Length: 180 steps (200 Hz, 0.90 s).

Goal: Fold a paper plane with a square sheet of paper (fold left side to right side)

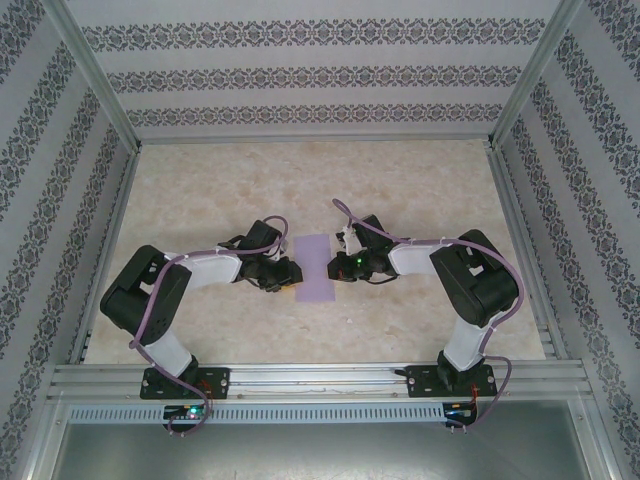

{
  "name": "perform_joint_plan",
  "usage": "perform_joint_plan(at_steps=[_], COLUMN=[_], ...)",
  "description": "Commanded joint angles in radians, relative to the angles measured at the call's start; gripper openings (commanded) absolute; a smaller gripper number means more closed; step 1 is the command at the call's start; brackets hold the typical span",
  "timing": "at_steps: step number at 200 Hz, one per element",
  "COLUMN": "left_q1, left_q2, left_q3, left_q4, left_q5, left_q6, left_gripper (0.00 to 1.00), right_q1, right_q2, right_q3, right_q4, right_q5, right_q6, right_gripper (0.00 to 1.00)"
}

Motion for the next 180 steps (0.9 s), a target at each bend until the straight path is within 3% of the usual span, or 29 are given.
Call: perform_joint_plan(at_steps=[1,113,180], left_q1=[-0.013,-0.012,-0.012], left_q2=[0.037,0.005,-0.024], left_q3=[-0.015,-0.025,-0.028], left_q4=[0.121,0.134,0.123], left_q5=[0.061,0.028,0.018], left_q6=[-0.034,-0.054,-0.048], left_gripper=[0.27,0.15,0.21], right_q1=[0.013,0.013,0.010], right_q2=[0.045,0.043,0.035], right_q3=[-0.021,-0.022,-0.018], right_q4=[-0.020,-0.019,-0.025], right_q5=[0.051,0.052,0.053], right_q6=[0.001,0.000,-0.006], right_gripper=[0.00,0.00,0.00])
